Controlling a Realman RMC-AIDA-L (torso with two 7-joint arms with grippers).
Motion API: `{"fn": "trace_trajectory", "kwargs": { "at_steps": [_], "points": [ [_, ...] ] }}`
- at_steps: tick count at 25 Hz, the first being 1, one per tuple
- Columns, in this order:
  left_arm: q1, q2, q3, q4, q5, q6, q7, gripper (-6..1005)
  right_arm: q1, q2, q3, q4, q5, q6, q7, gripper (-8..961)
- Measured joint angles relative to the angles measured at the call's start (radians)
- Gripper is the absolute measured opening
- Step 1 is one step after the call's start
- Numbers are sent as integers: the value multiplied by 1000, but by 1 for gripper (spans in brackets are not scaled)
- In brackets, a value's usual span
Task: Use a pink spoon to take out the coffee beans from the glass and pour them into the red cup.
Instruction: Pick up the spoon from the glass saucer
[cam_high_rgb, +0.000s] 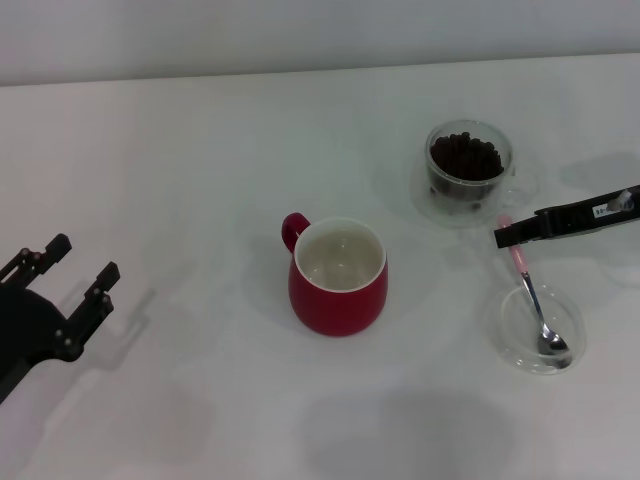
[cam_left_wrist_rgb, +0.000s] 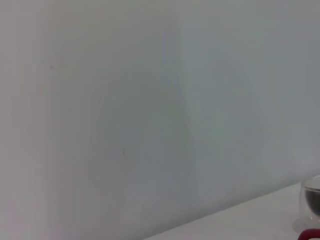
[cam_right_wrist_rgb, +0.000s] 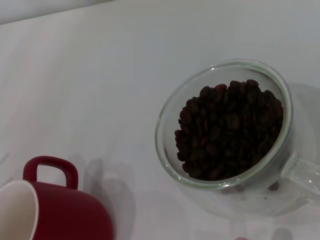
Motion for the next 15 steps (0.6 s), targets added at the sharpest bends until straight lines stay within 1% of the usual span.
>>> {"fn": "trace_trajectory", "kwargs": {
  "at_steps": [10,15],
  "points": [
    [3,0,0,-12,0,-6,0,593,-17,4,5,-6,6,0,-5,154],
    [9,0,1,-14,0,-8,0,593,-38,1,17,-10,61,8,-12,154]
  ]
}}
